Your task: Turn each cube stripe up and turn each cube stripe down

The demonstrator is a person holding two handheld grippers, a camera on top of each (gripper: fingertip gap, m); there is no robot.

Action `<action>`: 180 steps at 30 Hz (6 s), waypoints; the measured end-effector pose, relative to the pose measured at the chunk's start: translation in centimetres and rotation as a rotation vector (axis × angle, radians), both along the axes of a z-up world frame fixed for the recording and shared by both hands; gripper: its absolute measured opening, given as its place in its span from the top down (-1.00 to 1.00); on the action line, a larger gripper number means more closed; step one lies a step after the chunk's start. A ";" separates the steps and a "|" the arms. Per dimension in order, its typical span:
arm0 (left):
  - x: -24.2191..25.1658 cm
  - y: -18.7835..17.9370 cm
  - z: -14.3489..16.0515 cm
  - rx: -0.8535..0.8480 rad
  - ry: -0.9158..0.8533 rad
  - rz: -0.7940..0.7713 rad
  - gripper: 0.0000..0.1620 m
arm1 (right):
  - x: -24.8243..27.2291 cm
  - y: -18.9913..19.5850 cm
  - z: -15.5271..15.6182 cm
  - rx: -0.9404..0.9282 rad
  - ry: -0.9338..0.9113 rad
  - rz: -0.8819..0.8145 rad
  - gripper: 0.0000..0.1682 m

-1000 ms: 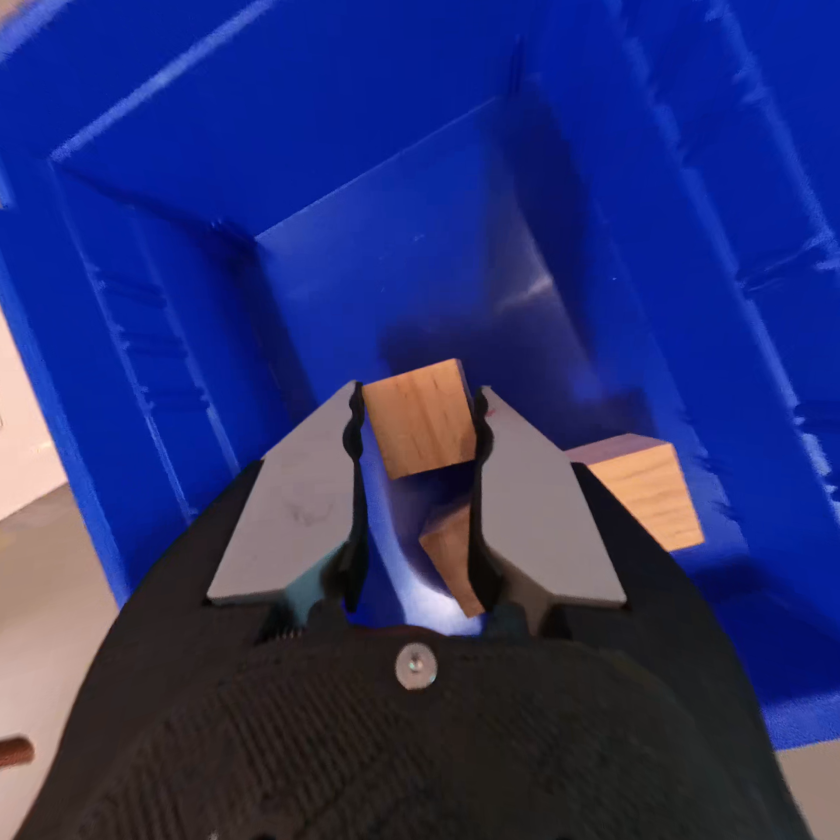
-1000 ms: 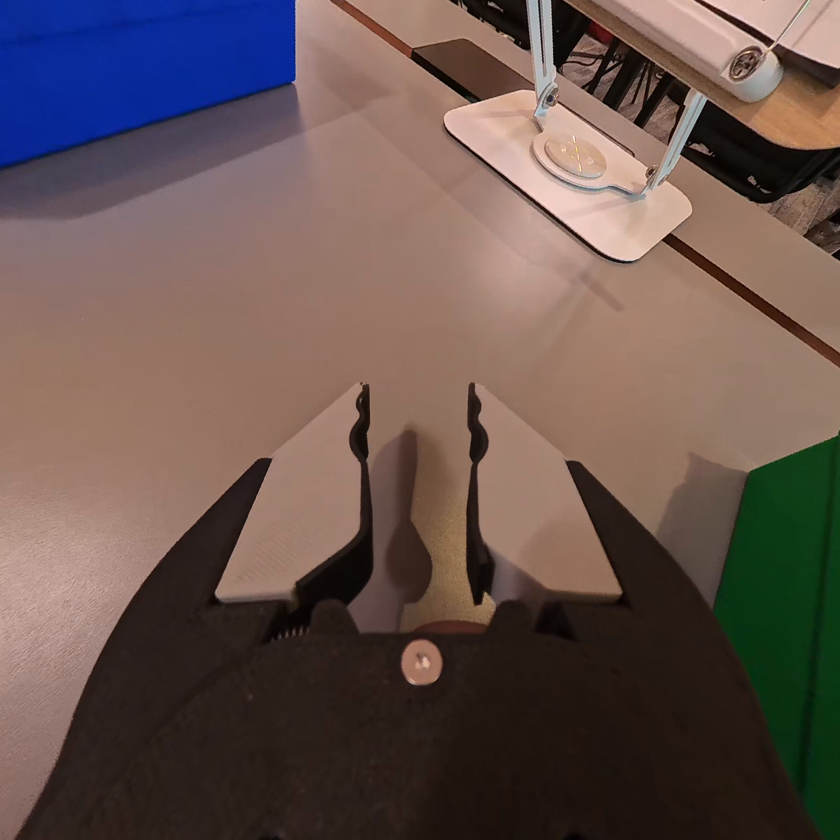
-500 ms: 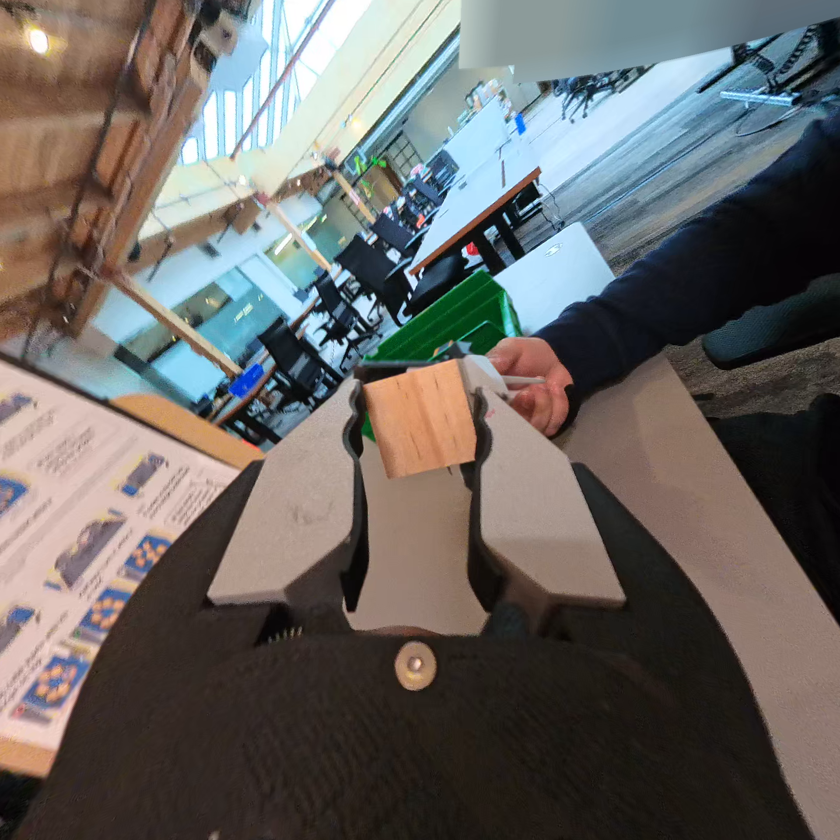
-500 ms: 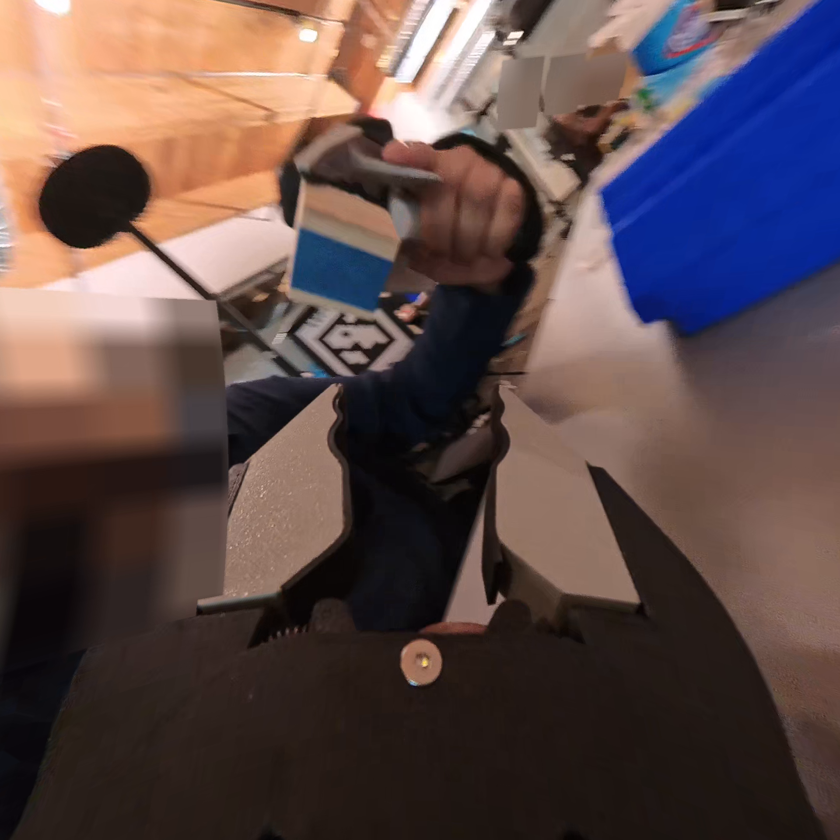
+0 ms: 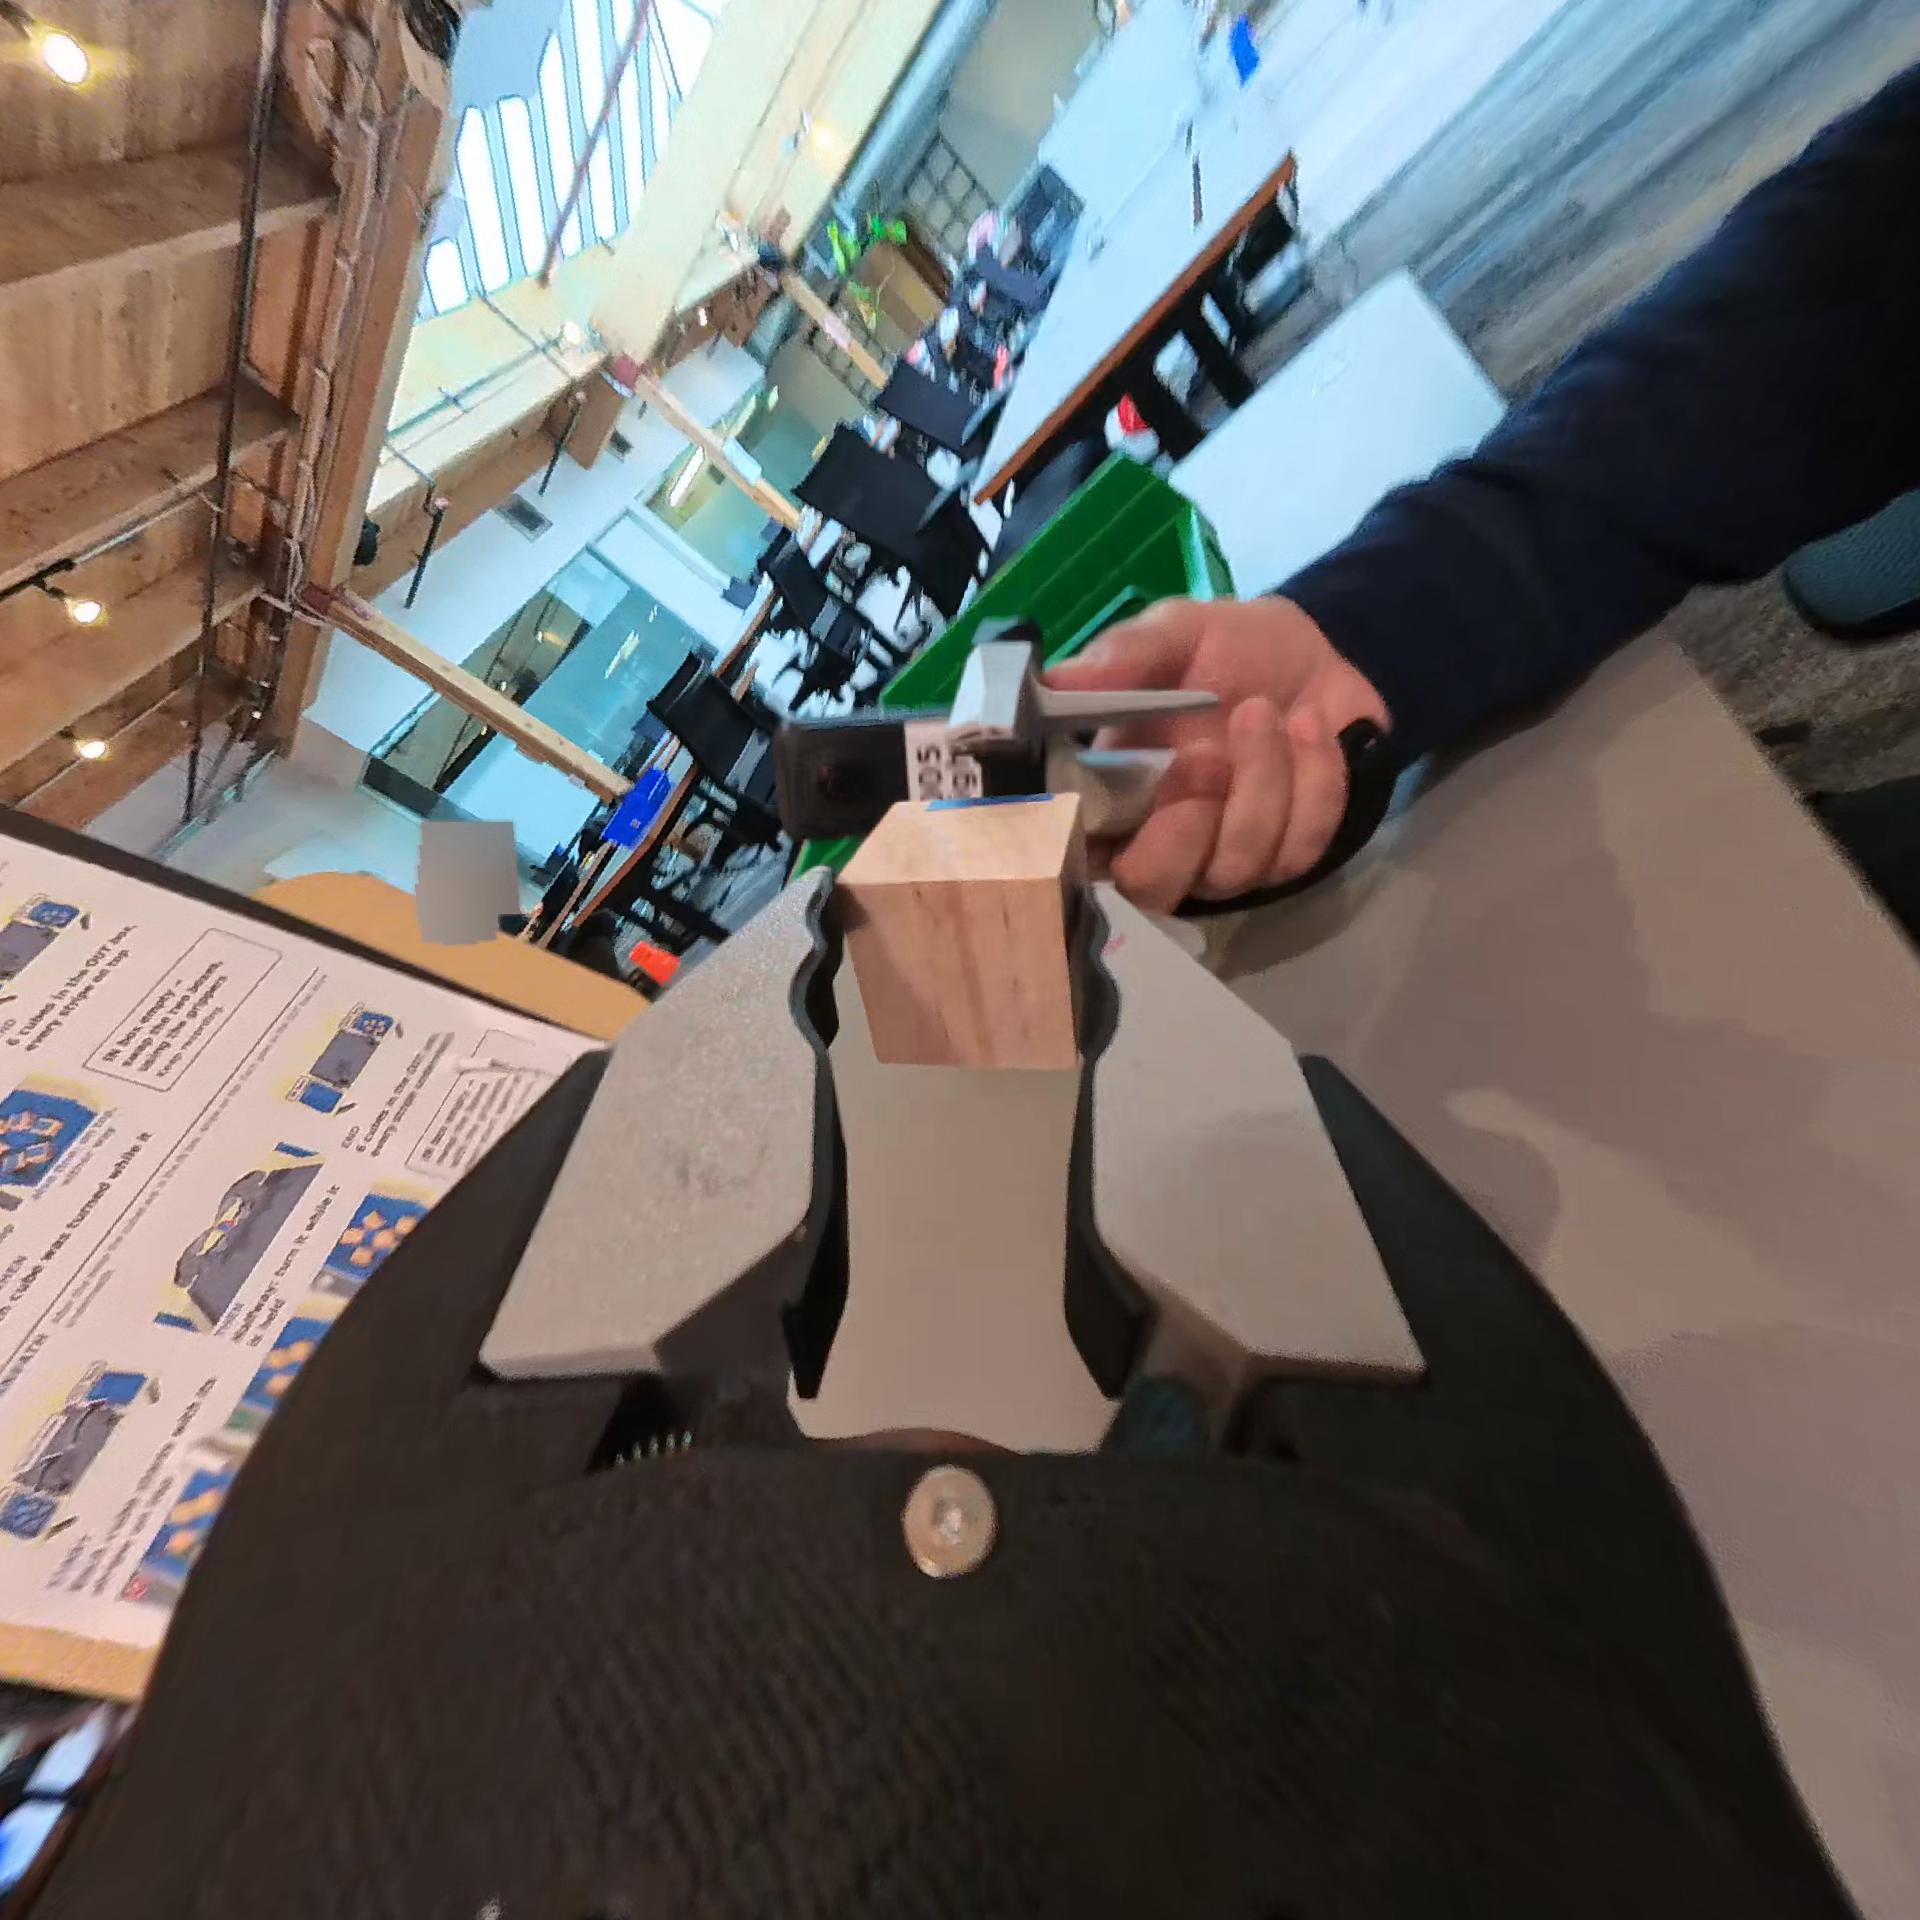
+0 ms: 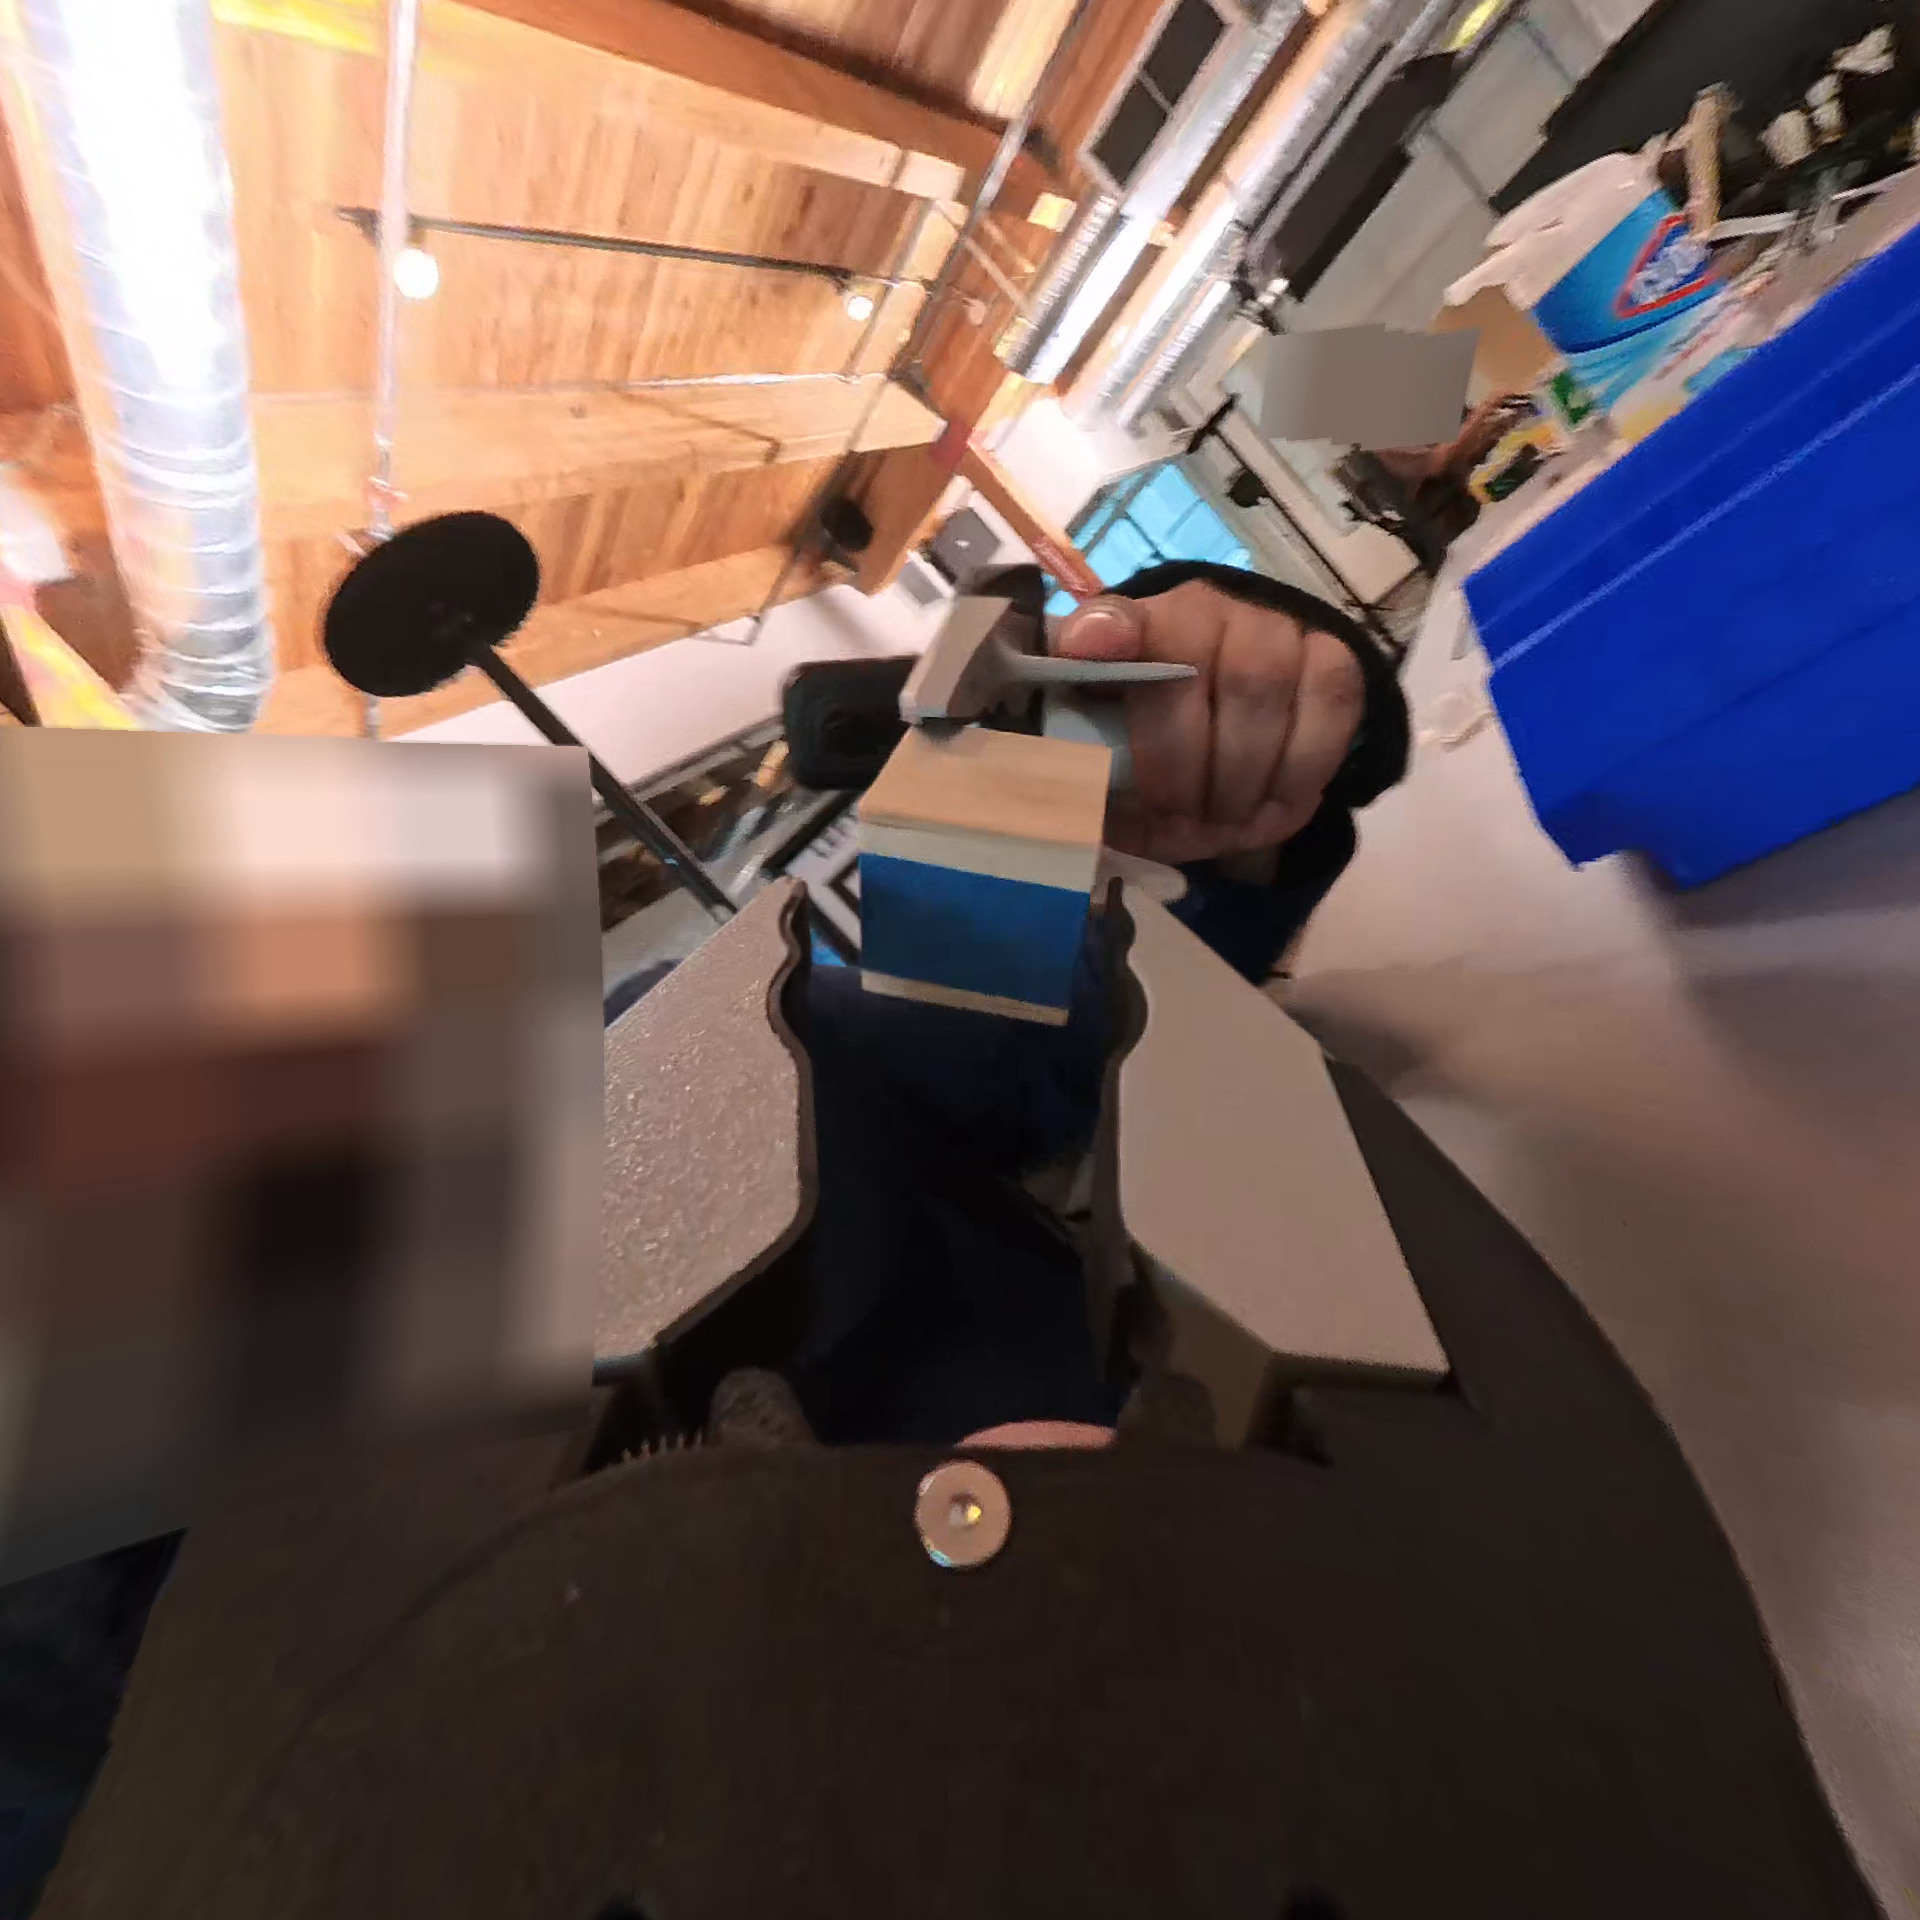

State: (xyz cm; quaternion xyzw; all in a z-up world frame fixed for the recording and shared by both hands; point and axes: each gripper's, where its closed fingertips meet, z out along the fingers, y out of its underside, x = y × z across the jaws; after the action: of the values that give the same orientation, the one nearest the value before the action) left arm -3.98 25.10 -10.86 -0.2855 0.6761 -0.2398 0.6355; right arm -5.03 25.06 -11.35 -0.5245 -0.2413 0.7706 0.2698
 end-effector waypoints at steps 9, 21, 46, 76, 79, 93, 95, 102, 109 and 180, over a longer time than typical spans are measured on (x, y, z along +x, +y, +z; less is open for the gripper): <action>0.8 2.0 -2.4 0.013 0.076 0.122 0.48 | -0.7 2.3 -3.0 0.058 -0.193 -0.163 0.48; 0.5 3.0 -4.1 -0.059 0.055 0.162 0.49 | -0.6 3.4 -4.8 0.072 -0.301 -0.233 0.48; 1.2 6.3 -8.1 -0.282 0.041 0.340 0.62 | 26.3 5.9 1.2 0.233 -0.956 -1.300 0.49; 2.0 6.8 -10.8 -0.310 0.134 0.367 0.66 | 26.0 7.6 1.4 0.285 -1.178 -1.346 0.49; 2.0 6.9 -10.8 -0.299 0.127 0.370 0.67 | 18.7 7.6 1.7 0.427 -1.091 -1.175 0.48; 1.8 7.4 -10.8 -0.228 0.113 0.401 0.70 | 10.0 12.1 -12.3 0.530 -1.254 -0.938 0.56; 1.8 7.3 -10.9 -0.222 0.119 0.399 0.70 | 9.9 12.0 -12.4 0.507 -1.240 -0.932 0.56; -0.6 8.4 -8.5 -0.543 0.028 0.549 0.57 | 11.1 12.1 -12.1 0.475 -1.229 -0.976 0.56; -12.8 13.3 0.5 -0.549 -0.034 0.817 0.56 | 10.9 12.0 -12.2 0.490 -1.240 -0.970 0.56; 4.4 5.2 -6.0 0.123 -0.044 0.224 0.45 | 2.8 5.5 -5.0 0.475 -0.569 -0.599 0.48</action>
State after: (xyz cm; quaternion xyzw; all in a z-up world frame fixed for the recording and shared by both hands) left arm 0.44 30.30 -16.87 -0.3145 0.6391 -0.1316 0.6894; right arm -2.19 30.55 -16.38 -0.6850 -0.3131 0.4083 0.5158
